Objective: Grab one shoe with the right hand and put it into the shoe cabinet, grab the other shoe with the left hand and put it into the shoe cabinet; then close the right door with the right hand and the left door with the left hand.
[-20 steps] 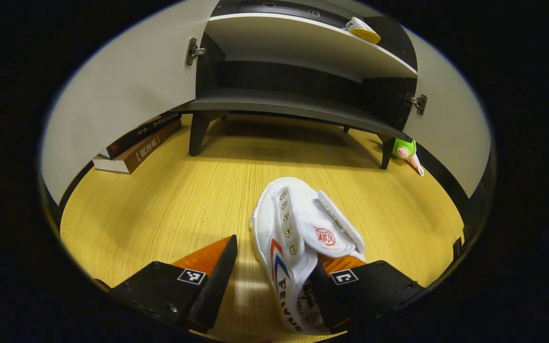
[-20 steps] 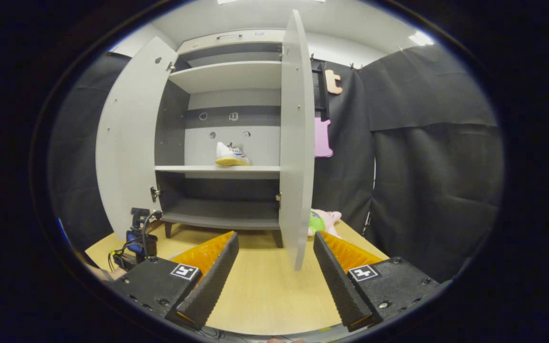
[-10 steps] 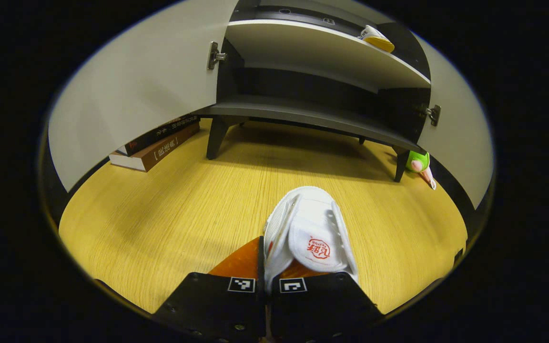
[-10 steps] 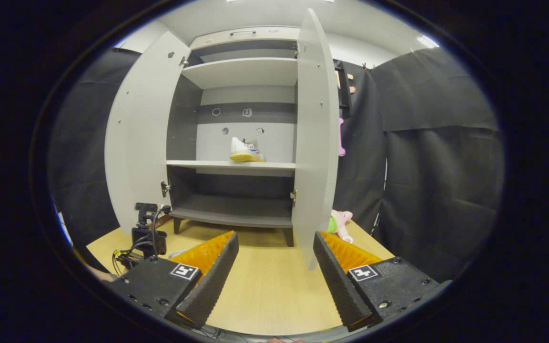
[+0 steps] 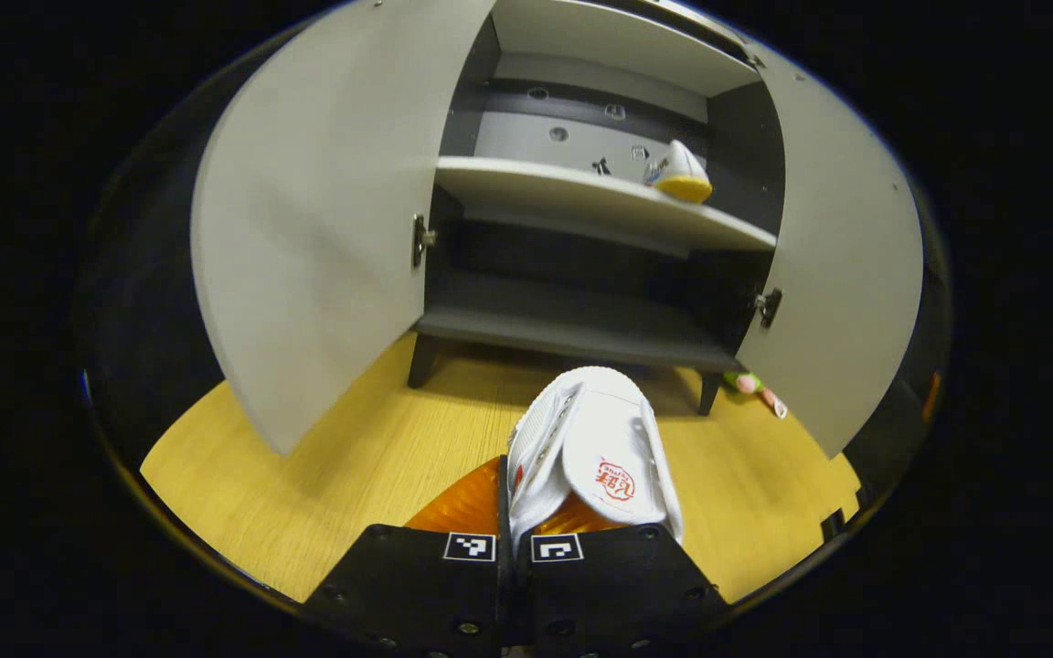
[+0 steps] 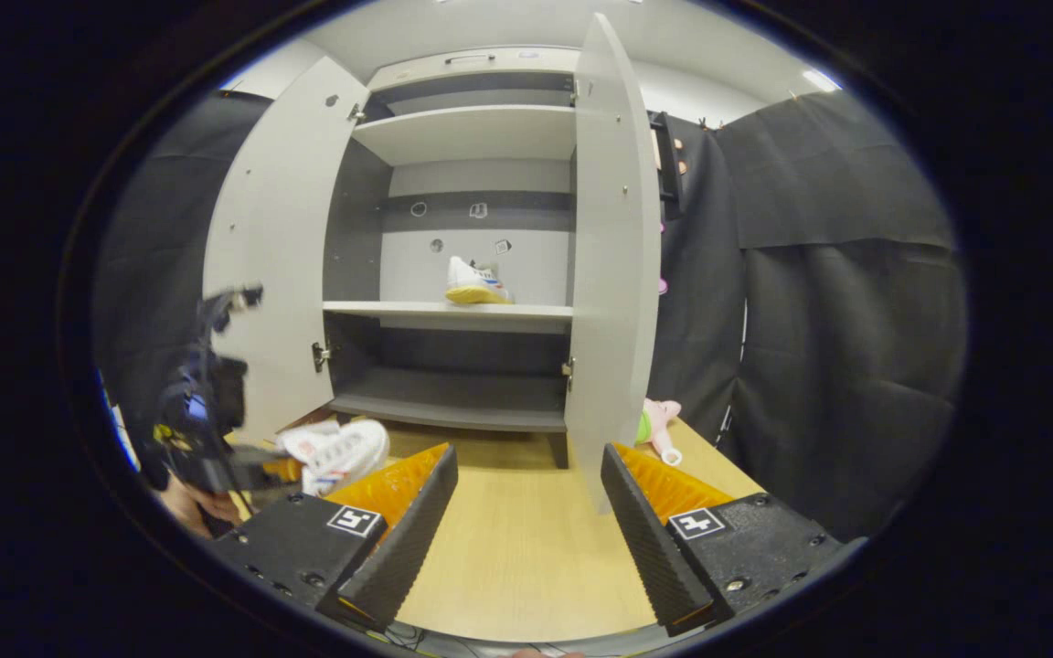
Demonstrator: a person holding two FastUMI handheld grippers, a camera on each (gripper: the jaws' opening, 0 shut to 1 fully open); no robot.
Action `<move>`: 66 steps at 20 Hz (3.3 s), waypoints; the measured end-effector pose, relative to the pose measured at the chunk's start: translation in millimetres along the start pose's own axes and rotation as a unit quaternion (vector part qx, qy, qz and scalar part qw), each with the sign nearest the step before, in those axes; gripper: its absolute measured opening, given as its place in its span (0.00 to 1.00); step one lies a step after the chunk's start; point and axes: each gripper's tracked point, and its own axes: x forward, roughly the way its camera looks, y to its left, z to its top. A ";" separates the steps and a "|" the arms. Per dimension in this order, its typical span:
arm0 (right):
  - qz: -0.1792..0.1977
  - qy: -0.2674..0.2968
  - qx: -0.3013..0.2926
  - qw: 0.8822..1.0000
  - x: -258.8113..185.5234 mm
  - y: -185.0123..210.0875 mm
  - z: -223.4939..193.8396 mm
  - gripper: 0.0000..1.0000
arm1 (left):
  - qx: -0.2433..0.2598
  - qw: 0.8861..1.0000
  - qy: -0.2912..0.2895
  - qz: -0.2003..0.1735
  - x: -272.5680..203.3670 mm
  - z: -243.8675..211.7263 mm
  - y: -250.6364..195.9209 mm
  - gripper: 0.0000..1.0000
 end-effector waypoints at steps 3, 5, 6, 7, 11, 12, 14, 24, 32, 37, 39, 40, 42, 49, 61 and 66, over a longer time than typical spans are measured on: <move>0.013 0.002 0.003 1.000 0.8 11.2 -0.9 0.99 | -0.018 0.999 -0.046 -0.014 -14.0 79.2 -12.8 0.00; 0.017 -0.003 0.001 1.000 1.4 17.0 -0.4 0.99 | -0.023 0.997 -0.077 -0.014 -11.7 133.0 -20.1 0.00; 0.021 -0.003 -0.001 1.000 1.0 20.1 -2.1 0.99 | -0.026 0.995 -0.094 -0.008 -9.8 158.9 -20.9 0.00; 0.023 -0.004 -0.002 1.000 0.3 23.1 -3.0 0.99 | -0.028 0.994 -0.105 -0.004 -3.0 182.8 -22.4 0.00; 0.029 -0.013 -0.001 1.000 -2.6 26.4 2.5 0.99 | -0.035 0.994 -0.099 -0.006 36.6 251.2 -32.4 0.00; 0.026 -0.015 0.000 1.000 -3.2 25.1 4.2 0.99 | -0.032 0.995 -0.094 -0.004 50.4 267.0 -33.4 0.00; 0.019 -0.020 0.004 1.000 -2.6 21.2 8.1 0.99 | -0.016 0.996 -0.086 0.001 75.2 289.4 -37.0 0.00; -0.015 -0.015 0.025 0.999 6.6 -6.2 16.2 0.99 | -0.001 0.997 0.040 0.066 213.7 329.0 -41.5 0.00; -0.043 -0.009 0.016 0.999 11.3 -23.7 15.9 0.99 | -0.011 0.989 0.122 0.082 262.1 302.7 -40.5 0.00; -0.041 -0.005 0.019 0.999 12.2 -22.1 12.7 0.99 | -0.030 0.990 0.124 0.054 260.4 305.9 -49.2 0.29; -0.035 -0.003 0.017 0.999 11.5 -17.4 13.0 0.99 | -0.029 0.990 0.127 0.056 248.9 306.3 -47.9 0.51; -0.032 -0.005 0.015 0.999 11.1 -16.0 13.5 0.99 | -0.030 0.991 0.122 0.048 243.6 307.9 -50.3 0.34; -0.026 -0.008 0.011 1.000 9.7 -12.3 14.3 0.99 | -0.027 0.994 0.102 0.022 222.4 317.1 -59.1 0.34; 0.001 -0.009 0.004 1.000 3.1 1.2 14.4 0.99 | 0.022 0.996 -0.051 -0.067 83.0 357.0 -82.2 0.34; 0.029 -0.028 0.002 0.999 -38.7 14.5 23.2 0.99 | 0.064 0.981 -0.183 -0.023 -99.2 219.0 -45.8 0.44; 0.035 -0.033 0.001 0.999 -58.0 19.6 22.1 0.99 | 0.065 0.979 -0.195 -0.001 -145.9 151.6 -45.0 0.58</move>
